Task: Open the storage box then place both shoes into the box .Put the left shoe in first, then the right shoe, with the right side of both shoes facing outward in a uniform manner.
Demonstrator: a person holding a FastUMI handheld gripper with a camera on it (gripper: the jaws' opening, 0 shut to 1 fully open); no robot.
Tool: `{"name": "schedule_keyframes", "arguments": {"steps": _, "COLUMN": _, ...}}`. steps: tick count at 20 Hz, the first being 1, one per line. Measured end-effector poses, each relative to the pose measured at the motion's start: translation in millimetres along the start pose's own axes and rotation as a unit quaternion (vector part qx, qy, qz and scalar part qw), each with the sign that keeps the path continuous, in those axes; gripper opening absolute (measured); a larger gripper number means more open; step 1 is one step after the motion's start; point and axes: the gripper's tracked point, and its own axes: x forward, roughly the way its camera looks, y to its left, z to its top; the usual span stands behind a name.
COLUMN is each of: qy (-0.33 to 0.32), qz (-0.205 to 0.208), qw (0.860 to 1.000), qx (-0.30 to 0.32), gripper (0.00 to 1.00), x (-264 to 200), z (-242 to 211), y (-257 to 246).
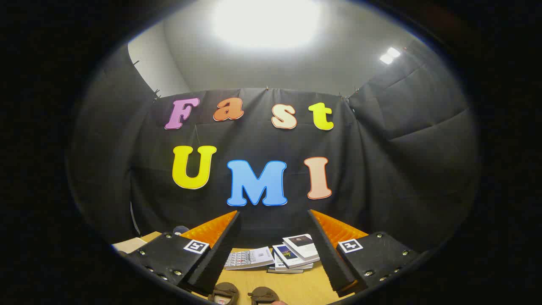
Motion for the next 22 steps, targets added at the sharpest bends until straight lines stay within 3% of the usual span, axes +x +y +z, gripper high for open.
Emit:
{"name": "schedule_keyframes", "arguments": {"steps": 16, "qy": 0.004, "qz": 0.013, "qw": 1.0, "qx": -0.002, "gripper": 0.95, "x": 1.9, "z": -4.4, "y": 6.9}}
{"name": "schedule_keyframes", "arguments": {"steps": 22, "qy": 0.022, "qz": 0.036, "qw": 0.999, "qx": 0.013, "gripper": 0.96, "x": 0.1, "z": -17.6, "y": 24.2}}
